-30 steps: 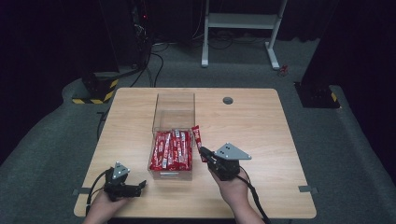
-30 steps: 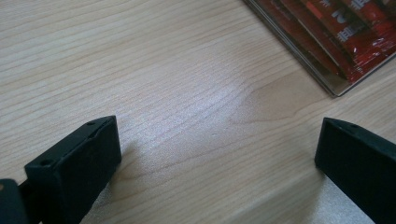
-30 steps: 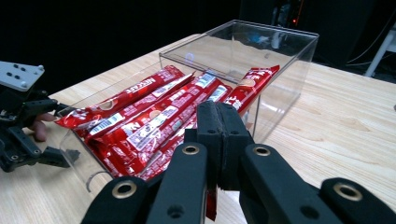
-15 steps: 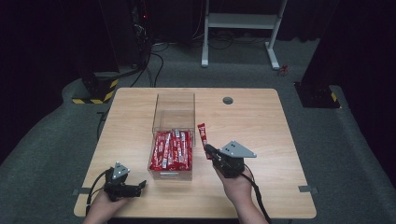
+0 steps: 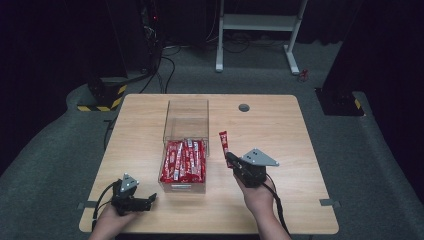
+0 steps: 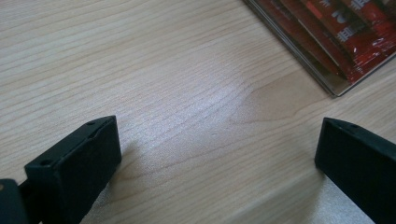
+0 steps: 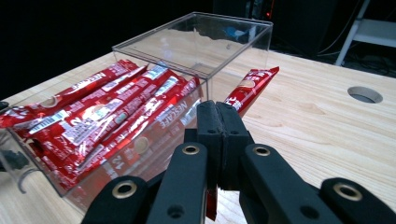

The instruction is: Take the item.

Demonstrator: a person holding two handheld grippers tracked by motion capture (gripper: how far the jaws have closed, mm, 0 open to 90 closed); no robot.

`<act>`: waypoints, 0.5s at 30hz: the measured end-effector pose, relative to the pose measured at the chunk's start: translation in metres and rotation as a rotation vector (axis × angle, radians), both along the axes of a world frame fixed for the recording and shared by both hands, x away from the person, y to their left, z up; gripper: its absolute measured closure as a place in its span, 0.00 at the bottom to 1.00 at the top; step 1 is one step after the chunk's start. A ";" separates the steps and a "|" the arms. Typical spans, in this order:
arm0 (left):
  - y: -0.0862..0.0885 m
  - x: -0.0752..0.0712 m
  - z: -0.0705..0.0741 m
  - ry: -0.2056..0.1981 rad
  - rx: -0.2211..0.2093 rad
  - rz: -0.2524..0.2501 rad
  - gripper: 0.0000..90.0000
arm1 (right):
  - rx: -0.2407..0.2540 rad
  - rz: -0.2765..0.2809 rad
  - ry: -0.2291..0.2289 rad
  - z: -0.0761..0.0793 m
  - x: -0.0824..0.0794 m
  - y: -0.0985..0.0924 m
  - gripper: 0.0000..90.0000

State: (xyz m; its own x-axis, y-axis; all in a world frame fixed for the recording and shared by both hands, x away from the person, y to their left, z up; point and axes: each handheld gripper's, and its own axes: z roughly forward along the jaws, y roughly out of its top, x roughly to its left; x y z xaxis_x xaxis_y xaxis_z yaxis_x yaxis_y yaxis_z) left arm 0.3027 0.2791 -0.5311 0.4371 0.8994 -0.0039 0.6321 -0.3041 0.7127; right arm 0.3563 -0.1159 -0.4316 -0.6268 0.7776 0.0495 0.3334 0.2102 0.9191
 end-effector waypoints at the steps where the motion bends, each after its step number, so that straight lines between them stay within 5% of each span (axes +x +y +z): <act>1: 0.000 0.000 0.000 0.000 0.000 0.000 0.01 | 0.000 0.000 0.000 0.000 0.000 0.000 1.00; 15: 0.000 0.000 0.000 0.000 0.002 -0.002 0.01 | -0.040 -0.055 0.023 -0.016 0.013 -0.008 1.00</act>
State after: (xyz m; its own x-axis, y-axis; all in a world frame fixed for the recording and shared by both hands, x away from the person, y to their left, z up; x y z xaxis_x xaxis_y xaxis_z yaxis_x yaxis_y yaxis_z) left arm 0.3027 0.2793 -0.5311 0.4392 0.8984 -0.0020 0.6317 -0.3072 0.7117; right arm 0.3688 -0.1238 -0.4472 -0.5824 0.8123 0.0314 0.3660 0.2276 0.9024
